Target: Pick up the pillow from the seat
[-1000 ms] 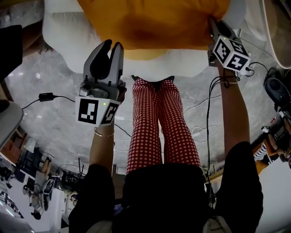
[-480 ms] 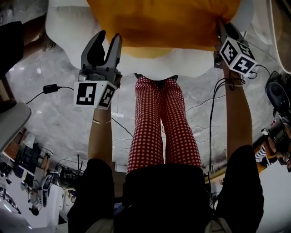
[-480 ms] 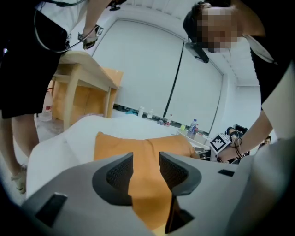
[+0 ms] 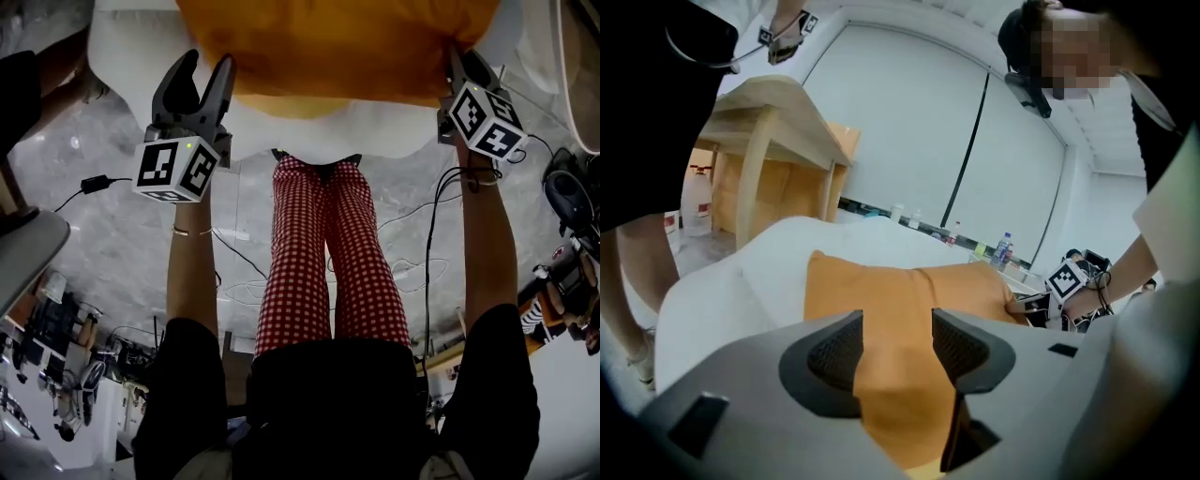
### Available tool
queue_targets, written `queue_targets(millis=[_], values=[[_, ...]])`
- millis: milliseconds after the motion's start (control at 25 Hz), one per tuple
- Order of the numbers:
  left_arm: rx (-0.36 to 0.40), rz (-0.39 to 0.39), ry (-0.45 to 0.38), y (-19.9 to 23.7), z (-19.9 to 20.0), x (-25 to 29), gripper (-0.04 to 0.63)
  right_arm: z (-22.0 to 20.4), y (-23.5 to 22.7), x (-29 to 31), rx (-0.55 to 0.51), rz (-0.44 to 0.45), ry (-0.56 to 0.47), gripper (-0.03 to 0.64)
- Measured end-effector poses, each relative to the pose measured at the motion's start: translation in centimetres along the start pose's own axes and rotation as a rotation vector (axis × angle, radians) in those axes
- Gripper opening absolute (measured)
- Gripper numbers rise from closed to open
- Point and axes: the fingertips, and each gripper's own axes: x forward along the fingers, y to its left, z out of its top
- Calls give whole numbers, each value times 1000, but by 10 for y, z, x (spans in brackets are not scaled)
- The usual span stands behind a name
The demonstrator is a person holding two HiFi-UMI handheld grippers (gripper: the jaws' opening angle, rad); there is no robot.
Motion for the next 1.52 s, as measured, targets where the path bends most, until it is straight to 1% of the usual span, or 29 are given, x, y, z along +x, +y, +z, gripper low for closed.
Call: queue_targets(millis=[200,360,440,600,720,880,1040,1160,1320,1440,1520], values=[[7,-3,4,6,-3,6,219,1,0,-5,-6,-3,0,64],[37,-11,64,19,-12,18,222,3,2,-6,-31,-13,4,64],[38,-12,78,23,-15,22,224,3,1,-7,-27,-17,2,64],[40,20,93,37,-18,28,225,3,1,-9,-28,-22,3,64],[16,47,90,50,-19,31,225,1,2,-9,-36,-22,11,64],[-16,55,112,63,-27,40,233,1,2,-10,-28,-22,6,64],[-73,72,109,71,-28,45,243,3,1,-17,-12,-32,-4,64],[-79,65,128,77,-30,50,257,5,3,-18,-8,-27,-7,64],[-93,56,133,84,-33,55,284,2,5,-18,-54,-18,0,67],[-104,43,143,89,-36,60,307,1,3,-18,-62,-22,0,67],[-114,31,152,91,-39,63,335,-2,1,-18,-63,-25,1,67]])
